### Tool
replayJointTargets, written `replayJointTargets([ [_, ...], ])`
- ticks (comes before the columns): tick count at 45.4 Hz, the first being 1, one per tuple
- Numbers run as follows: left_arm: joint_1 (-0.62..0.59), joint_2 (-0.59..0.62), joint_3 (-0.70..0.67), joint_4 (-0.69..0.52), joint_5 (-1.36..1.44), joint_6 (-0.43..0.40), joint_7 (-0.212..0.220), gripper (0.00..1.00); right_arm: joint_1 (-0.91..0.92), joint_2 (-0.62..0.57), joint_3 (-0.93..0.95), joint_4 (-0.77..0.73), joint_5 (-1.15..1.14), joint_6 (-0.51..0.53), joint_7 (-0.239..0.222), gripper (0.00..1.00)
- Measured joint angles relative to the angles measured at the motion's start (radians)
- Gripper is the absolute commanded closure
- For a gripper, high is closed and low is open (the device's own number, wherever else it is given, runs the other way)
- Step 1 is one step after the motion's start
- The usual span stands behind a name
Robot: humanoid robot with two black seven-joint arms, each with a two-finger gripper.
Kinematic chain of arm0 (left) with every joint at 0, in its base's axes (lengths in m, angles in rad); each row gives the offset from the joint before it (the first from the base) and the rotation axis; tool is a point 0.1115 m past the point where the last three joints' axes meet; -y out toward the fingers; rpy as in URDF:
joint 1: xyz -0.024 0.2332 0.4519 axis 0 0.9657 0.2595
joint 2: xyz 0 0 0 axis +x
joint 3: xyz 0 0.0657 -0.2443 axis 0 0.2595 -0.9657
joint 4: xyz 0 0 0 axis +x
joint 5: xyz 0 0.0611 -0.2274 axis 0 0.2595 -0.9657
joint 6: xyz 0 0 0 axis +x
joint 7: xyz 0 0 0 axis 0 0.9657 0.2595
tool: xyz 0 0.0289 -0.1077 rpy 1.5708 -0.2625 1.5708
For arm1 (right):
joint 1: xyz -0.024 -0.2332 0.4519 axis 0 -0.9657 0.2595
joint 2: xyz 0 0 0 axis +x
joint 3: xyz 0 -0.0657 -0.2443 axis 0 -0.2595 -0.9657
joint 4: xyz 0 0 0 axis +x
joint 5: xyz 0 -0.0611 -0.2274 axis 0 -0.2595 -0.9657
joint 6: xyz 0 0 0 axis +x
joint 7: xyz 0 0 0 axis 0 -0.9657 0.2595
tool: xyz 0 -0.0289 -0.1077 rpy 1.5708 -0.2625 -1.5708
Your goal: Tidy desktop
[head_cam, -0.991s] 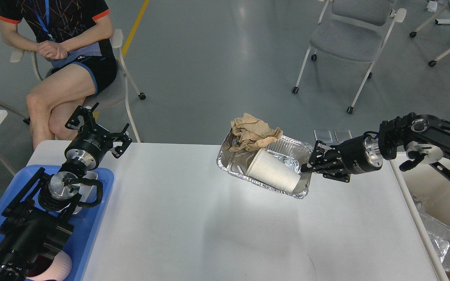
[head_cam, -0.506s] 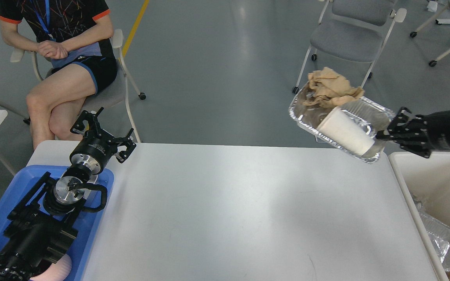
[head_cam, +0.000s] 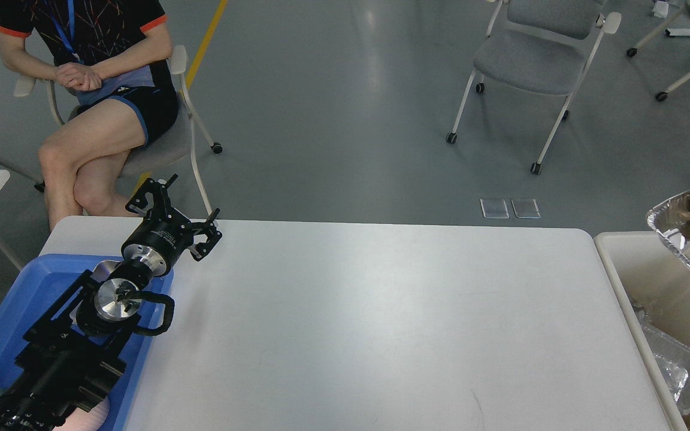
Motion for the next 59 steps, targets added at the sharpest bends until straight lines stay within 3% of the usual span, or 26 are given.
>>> replayJointTargets([
  [5, 0.000, 0.000, 0.000, 0.000, 0.000, 0.000, 0.002, 0.03, -0.030, 0.056, 0.000, -0.075, 0.001, -0.027, 0.001, 0.97],
  [7, 0.000, 0.000, 0.000, 0.000, 0.000, 0.000, 0.003, 0.03, -0.036, 0.082, 0.000, -0.115, 0.001, -0.033, 0.001, 0.67],
  [10, 0.000, 0.000, 0.001, 0.000, 0.000, 0.000, 0.004, 0.03, -0.039, 0.124, 0.001, -0.186, 0.001, -0.049, 0.001, 0.10],
  [11, 0.001, 0.000, 0.001, 0.000, 0.000, 0.000, 0.004, 0.03, -0.040, 0.138, 0.001, -0.210, 0.001, -0.055, 0.001, 0.00],
  [18, 0.010, -0.001, 0.002, 0.000, 0.000, 0.001, 0.004, 0.03, -0.046, 0.261, 0.021, -0.411, 0.001, -0.116, 0.002, 0.00],
  [24, 0.020, -0.003, 0.002, 0.000, 0.000, 0.001, 0.004, 0.03, -0.048, 0.322, 0.059, -0.490, 0.001, -0.128, 0.001, 0.00],
  [33, 0.020, -0.006, 0.002, 0.000, 0.003, -0.013, -0.010, 0.03, -0.044, 0.353, 0.115, -0.503, 0.001, -0.134, -0.006, 0.00],
  [40, 0.020, -0.019, 0.001, 0.000, 0.006, -0.085, -0.020, 0.03, -0.003, 0.395, 0.197, -0.497, 0.006, -0.139, 0.000, 0.00],
  [55, 0.024, -0.018, -0.001, 0.000, 0.004, -0.109, -0.018, 0.03, 0.167, 0.674, 0.550, -0.489, 0.077, -0.149, 0.009, 0.00],
  [59, 0.029, -0.018, -0.004, 0.000, 0.003, -0.107, -0.021, 0.03, 0.193, 0.758, 0.612, -0.483, 0.093, -0.146, 0.058, 0.00],
])
